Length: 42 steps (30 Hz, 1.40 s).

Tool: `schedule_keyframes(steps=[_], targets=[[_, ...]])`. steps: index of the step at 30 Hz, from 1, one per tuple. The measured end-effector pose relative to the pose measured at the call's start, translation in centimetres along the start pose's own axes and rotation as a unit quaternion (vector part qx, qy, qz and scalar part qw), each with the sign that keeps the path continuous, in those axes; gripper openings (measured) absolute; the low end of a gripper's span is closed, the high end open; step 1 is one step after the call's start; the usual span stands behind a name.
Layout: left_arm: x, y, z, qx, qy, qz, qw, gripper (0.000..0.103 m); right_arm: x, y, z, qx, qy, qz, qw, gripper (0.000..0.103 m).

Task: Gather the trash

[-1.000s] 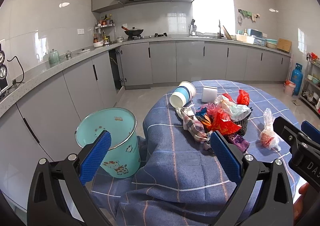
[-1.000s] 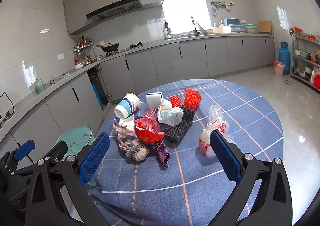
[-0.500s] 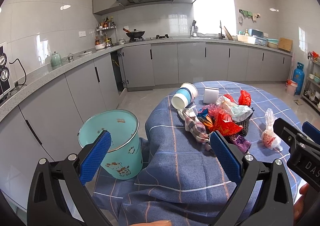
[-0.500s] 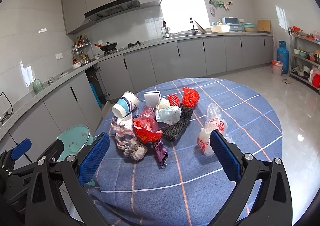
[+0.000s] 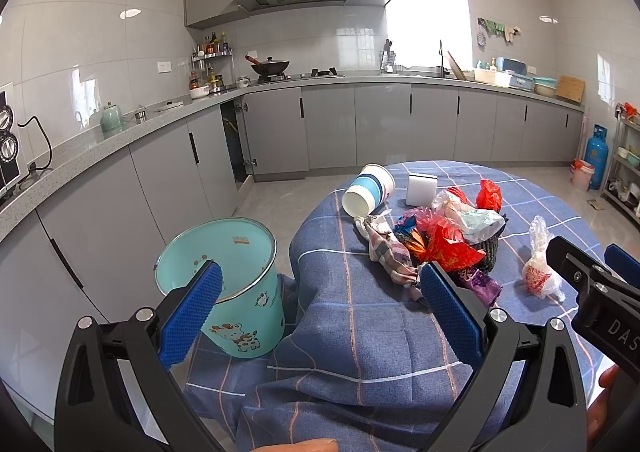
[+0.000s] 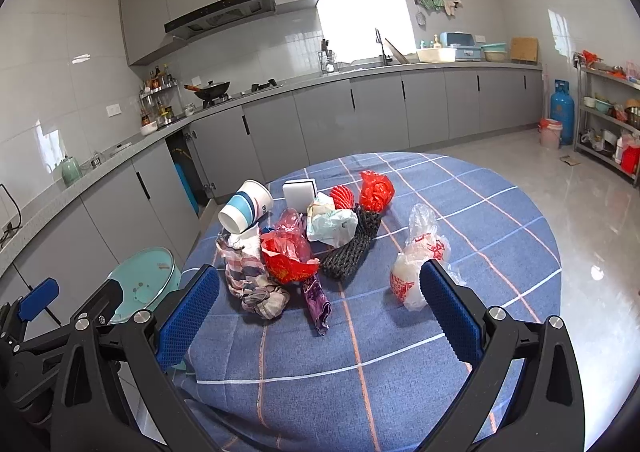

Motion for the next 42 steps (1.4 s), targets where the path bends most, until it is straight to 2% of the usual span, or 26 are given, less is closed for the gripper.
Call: schedule_keyframes(steps=[20, 33, 42], targets=[[0.0, -0.2, -0.2, 0.000, -0.006, 0.001, 1.0000, 0.097, -0.3, 0.1, 0.6, 0.009, -0.004, 0.008, 1.000, 0.099], [-0.3, -0.3, 0.0, 0.009, -0.038, 0.018, 0.9991, 0.096, 0.1, 0.3, 0.9, 0.016, -0.009, 0.002, 1.000, 0.099], [-1.3, -0.3, -0.5, 0.001, -0.009, 0.033, 0.9994, 0.097, 0.0, 0.4, 0.9, 0.016, -0.009, 0.005, 1.000, 0.099]])
Point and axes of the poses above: each gripper's, at about its wrist camera, not at the fingertips, and z roughly against the way its jaws point, x to its right, y to its top, the point moved 3 cm from there along -z, roughly the way its jaws point, and after that the axes turned 15 degrees about -y, right-handed, at the moved point
